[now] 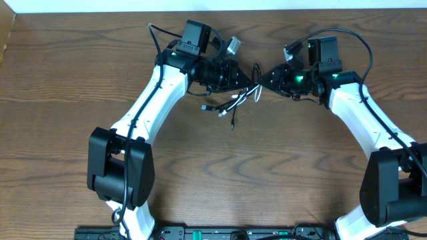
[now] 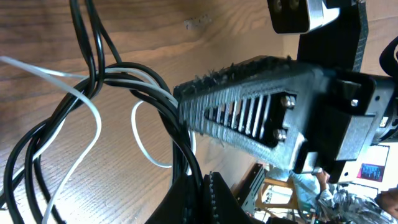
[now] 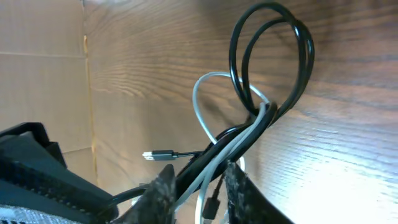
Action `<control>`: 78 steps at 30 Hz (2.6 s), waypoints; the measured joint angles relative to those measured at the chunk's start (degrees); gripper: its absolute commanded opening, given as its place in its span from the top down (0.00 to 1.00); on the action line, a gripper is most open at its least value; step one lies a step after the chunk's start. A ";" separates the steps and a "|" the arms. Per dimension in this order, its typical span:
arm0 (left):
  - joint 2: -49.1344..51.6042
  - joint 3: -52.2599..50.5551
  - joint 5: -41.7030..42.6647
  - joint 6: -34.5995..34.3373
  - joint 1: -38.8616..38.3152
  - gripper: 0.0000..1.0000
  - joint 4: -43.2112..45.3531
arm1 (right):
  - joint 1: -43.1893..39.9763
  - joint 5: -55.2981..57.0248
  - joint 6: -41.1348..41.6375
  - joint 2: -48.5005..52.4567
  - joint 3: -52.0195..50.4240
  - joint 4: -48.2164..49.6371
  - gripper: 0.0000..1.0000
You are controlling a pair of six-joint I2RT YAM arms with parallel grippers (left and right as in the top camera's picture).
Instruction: Untangle cables
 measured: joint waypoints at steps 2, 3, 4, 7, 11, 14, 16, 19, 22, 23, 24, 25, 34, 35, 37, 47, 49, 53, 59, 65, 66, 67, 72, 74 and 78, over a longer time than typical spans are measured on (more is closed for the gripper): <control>0.00 0.00 -0.22 -0.02 0.00 0.93 0.00 | 0.00 0.44 0.09 0.00 0.00 -0.24 0.87; 0.00 0.00 -0.42 -0.02 0.00 0.93 0.00 | 0.02 0.61 0.09 0.00 0.00 -0.50 0.88; 0.00 0.00 -0.59 -0.02 0.00 0.93 0.00 | 0.02 0.81 0.11 0.00 0.00 -1.03 0.89; 0.00 0.00 -1.11 -0.02 0.00 0.93 0.11 | 0.22 1.73 -0.11 0.00 0.00 -2.64 0.90; 0.00 0.00 -1.33 -0.02 0.00 0.92 0.35 | 1.20 2.93 -0.76 0.00 0.00 -4.33 0.90; 0.00 0.00 -1.36 -0.02 0.00 0.93 0.39 | 2.10 3.58 -1.20 0.00 0.00 -4.26 0.90; 0.00 0.00 -1.49 -0.02 0.00 0.93 0.39 | 2.69 4.02 -1.42 0.00 0.00 -4.26 0.87; 0.00 0.00 -1.99 -0.02 0.00 0.92 0.37 | 3.37 4.33 -2.05 0.00 0.00 -4.37 0.79; 0.00 0.00 -3.72 -0.02 0.00 0.93 0.20 | 3.74 3.91 -2.43 0.00 0.00 -4.44 0.78; 0.00 0.00 -4.26 0.00 0.00 0.92 0.13 | 3.78 3.67 -2.43 0.00 0.00 -4.46 0.78; 0.00 0.00 -5.07 -0.02 0.00 0.93 -0.07 | 3.76 3.34 -2.43 0.00 0.00 -4.46 0.77; 0.00 0.00 -5.99 -0.02 0.00 0.93 -0.26 | 3.76 2.95 -2.45 0.00 0.00 -4.50 0.76; 0.00 0.00 -12.33 -2.64 0.00 0.92 -1.55 | 3.82 2.21 -2.40 0.39 0.00 -4.44 0.75; 0.00 0.00 -12.52 -2.84 0.00 0.92 -1.53 | 3.89 2.08 -2.36 0.83 0.00 -3.78 0.75; 0.00 0.00 -12.92 -3.04 0.00 0.92 -1.55 | 3.93 1.33 -2.12 2.03 0.00 -2.25 0.74; 0.00 -0.90 -15.98 -3.06 -0.33 0.93 -1.75 | 2.36 -3.67 -0.83 5.20 -0.02 3.76 0.61; 0.31 -2.08 -17.42 -3.06 -0.61 0.92 -1.92 | 1.07 -4.59 -0.57 5.20 -0.02 3.76 0.56; 2.51 -2.60 -18.05 -3.52 -0.76 0.93 -1.97 | 0.26 -5.07 -0.31 5.18 -0.02 3.82 0.53; 8.22 -3.10 -18.25 -5.03 -0.74 0.93 -1.88 | 1.36 -3.98 -0.07 5.18 -0.02 3.85 0.53; 9.22 -3.21 -18.25 -5.81 -0.74 0.93 -1.86 | 3.15 -0.96 0.39 5.18 -0.02 2.80 0.56; 9.22 -3.21 -18.25 -5.86 -0.72 0.93 -1.88 | 3.28 -0.31 0.52 5.18 -0.02 2.05 0.57; 9.22 -3.21 -18.27 -5.86 -0.68 0.93 -1.88 | 3.41 0.44 0.57 5.20 -0.02 1.27 0.58; 9.22 -3.21 -18.27 -5.86 -0.42 0.92 -1.88 | 3.45 4.07 0.52 5.35 -0.02 -1.49 0.67; 9.22 -3.21 -18.27 -5.88 -0.35 0.93 -1.88 | 3.50 5.07 0.48 5.68 -0.02 -1.68 0.70; 9.22 -3.21 -18.27 -5.88 -0.33 0.93 -1.88 | 3.78 6.10 0.35 7.58 -0.02 -1.42 0.71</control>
